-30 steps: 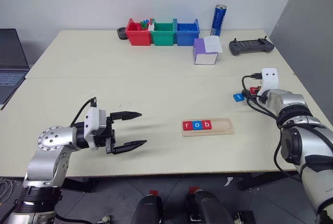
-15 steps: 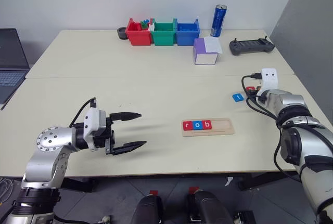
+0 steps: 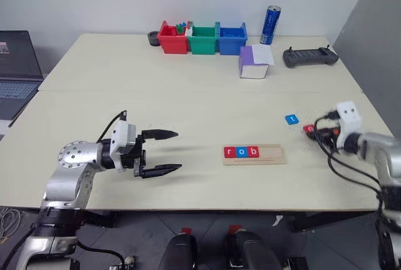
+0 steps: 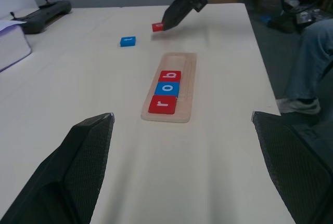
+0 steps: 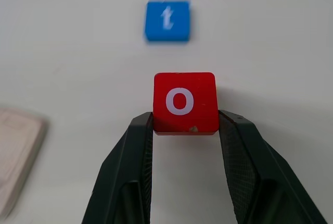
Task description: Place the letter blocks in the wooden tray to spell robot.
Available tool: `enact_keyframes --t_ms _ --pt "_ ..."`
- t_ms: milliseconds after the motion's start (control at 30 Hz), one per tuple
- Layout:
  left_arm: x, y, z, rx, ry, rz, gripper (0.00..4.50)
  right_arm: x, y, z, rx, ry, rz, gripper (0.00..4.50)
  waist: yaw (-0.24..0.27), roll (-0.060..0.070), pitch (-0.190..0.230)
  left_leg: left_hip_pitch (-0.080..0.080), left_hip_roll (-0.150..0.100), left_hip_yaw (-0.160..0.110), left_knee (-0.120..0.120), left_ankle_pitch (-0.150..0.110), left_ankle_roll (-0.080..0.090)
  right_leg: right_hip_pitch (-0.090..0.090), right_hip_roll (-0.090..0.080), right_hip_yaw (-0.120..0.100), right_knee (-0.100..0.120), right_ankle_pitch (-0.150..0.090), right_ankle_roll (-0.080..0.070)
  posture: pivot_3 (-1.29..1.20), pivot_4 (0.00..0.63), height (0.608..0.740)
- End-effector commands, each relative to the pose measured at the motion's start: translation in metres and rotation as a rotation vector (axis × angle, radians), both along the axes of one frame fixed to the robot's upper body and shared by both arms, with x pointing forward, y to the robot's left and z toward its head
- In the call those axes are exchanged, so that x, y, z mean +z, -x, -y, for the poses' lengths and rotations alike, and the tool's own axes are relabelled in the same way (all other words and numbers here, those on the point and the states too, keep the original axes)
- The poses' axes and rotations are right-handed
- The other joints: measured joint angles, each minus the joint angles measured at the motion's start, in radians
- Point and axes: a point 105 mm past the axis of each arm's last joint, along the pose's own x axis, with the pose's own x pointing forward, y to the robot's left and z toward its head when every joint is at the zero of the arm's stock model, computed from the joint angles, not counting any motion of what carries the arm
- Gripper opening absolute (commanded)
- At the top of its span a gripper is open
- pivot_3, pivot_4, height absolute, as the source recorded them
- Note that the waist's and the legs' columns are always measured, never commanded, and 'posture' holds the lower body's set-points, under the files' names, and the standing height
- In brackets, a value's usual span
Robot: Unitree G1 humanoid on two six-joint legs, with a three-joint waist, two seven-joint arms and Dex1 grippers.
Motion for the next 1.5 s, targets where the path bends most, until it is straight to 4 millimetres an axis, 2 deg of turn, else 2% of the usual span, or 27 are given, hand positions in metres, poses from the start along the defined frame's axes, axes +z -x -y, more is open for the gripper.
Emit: enact_keyframes --t_ms 33,167,267,633,800,933,1033,1100,1200,1267,1400,1500 --pt "0.001 -0.001 0.004 -0.041 -0.001 0.022 4.5 0.017 0.01 -0.018 0.002 -0.03 0.071 1.45 -0.006 0.0 0.0 0.0 0.0 0.0 0.0 0.0 0.0 0.0 0.0 0.0 0.001 0.0 0.001 0.0 0.15 0.74" --pt "0.0 -0.003 0.007 -0.06 0.002 0.019 4.5 0.005 0.023 -0.034 0.002 -0.049 0.032 1.45 -0.006 0.0 0.0 0.0 0.0 -0.002 0.0 0.0 0.0 0.001 0.001 -0.001 0.001 0.0 0.001 0.0 0.15 0.74" --pt "0.001 -0.005 0.009 -0.069 0.0 0.019 4.5 -0.009 0.029 -0.036 -0.036 -0.032 -0.011 1.45 -0.002 0.0 0.0 -0.001 -0.001 -0.003 0.0 0.0 0.0 0.0 0.001 -0.002 -0.001 0.0 0.001 0.0 0.15 0.74" --pt "0.012 -0.01 0.021 -0.083 0.006 0.031 4.5 -0.028 0.026 -0.015 -0.19 0.026 -0.108 1.45 0.005 -0.002 -0.001 -0.002 -0.001 -0.003 0.001 0.0 0.0 0.001 0.0 -0.002 -0.003 0.001 0.001 0.0 0.15 0.74" --pt "0.014 -0.009 0.022 -0.079 0.006 0.038 4.5 -0.018 0.023 -0.014 -0.156 0.035 -0.095 3.17 0.009 -0.002 -0.001 -0.002 -0.001 -0.004 0.002 0.0 0.0 0.002 0.0 -0.002 -0.003 0.001 0.001 0.0 0.15 0.74" --pt "0.017 -0.006 0.023 -0.069 0.004 0.048 4.5 0.016 0.016 -0.009 -0.049 0.054 0.002 4.48 0.009 -0.002 -0.001 -0.004 -0.002 -0.004 0.002 0.0 0.0 0.001 0.0 -0.002 -0.004 0.001 0.001 0.0 0.15 0.74" --pt "0.02 -0.002 0.023 -0.058 0.005 0.055 4.5 0.041 0.012 0.002 0.037 0.077 0.087 4.48 0.009 -0.002 -0.001 -0.005 -0.002 -0.004 0.001 0.0 0.001 0.0 0.0 -0.003 -0.004 0.001 0.001 0.0 0.15 0.74" --pt "0.021 0.0 0.022 -0.048 0.008 0.054 4.5 0.048 0.015 -0.003 0.234 0.14 0.121 4.48 0.009 -0.002 -0.001 -0.005 -0.002 -0.005 0.001 0.0 0.001 0.0 0.001 -0.003 -0.005 0.001 0.001 0.0 0.15 0.74" --pt "0.018 0.002 0.019 -0.034 0.008 0.046 4.5 0.037 0.028 -0.013 0.574 0.212 0.06 4.48 0.009 -0.002 -0.001 -0.005 -0.001 -0.006 0.0 0.0 0.001 0.0 0.002 -0.004 -0.007 0.001 0.001 0.0 0.15 0.74" --pt "0.017 0.002 0.016 -0.02 0.012 0.046 4.5 0.034 0.028 -0.016 0.719 0.22 0.03 4.48 0.005 -0.002 -0.001 -0.004 0.0 -0.007 0.0 0.0 0.001 0.001 0.003 -0.005 -0.009 0.001 0.001 0.0 0.15 0.74" --pt "0.012 0.003 0.009 0.001 0.006 0.041 4.5 0.028 0.014 -0.009 0.92 0.3 -0.024 4.48 -0.001 -0.001 0.001 -0.003 0.0 -0.006 0.001 0.0 0.001 0.002 0.003 -0.004 -0.007 0.001 0.002 0.0 0.15 0.74" --pt "0.009 0.005 0.003 0.018 -0.001 0.04 4.5 0.021 0.006 -0.001 1.008 0.365 -0.077 4.48 0.005 -0.001 0.001 -0.004 0.0 -0.006 0.002 0.0 0.001 0.002 0.003 -0.004 -0.007 0.001 0.002 0.0 0.15 0.74"
